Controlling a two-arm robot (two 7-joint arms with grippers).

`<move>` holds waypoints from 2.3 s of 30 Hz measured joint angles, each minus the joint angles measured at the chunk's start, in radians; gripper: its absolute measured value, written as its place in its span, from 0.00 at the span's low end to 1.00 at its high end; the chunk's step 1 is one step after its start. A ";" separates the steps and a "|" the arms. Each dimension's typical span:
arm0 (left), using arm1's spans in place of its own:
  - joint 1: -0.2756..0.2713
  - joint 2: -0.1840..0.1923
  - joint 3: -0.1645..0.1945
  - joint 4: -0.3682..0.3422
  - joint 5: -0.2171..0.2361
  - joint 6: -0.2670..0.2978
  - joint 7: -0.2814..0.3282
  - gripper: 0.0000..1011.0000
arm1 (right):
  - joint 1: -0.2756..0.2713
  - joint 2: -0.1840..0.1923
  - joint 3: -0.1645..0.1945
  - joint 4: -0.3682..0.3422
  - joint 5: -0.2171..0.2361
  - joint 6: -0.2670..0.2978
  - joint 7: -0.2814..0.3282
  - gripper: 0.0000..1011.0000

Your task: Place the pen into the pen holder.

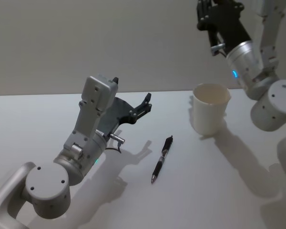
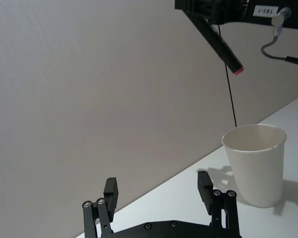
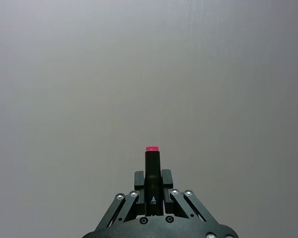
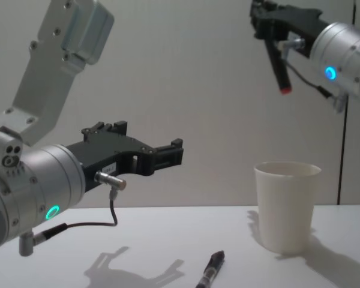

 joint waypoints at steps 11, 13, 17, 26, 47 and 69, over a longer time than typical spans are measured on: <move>0.000 0.000 0.000 0.000 0.000 0.000 0.000 0.99 | 0.012 -0.019 -0.015 0.065 -0.018 -0.012 0.006 0.19; 0.000 0.000 0.000 0.000 0.000 0.000 0.000 0.99 | 0.012 -0.019 -0.016 0.071 -0.019 -0.010 0.006 0.19; 0.000 0.000 0.000 0.000 0.000 0.000 0.000 0.99 | 0.011 -0.020 -0.016 0.083 -0.020 -0.003 0.005 0.19; 0.000 0.000 0.000 0.000 0.000 0.000 0.000 0.99 | 0.004 -0.020 -0.017 0.120 -0.020 0.012 0.002 0.19; 0.000 0.000 0.000 0.000 0.000 0.000 0.000 0.99 | -0.001 -0.019 -0.010 0.226 -0.024 0.014 0.000 0.19; 0.000 0.000 0.000 0.000 0.000 0.000 0.000 0.99 | -0.059 0.012 0.000 0.132 -0.020 0.060 0.061 0.19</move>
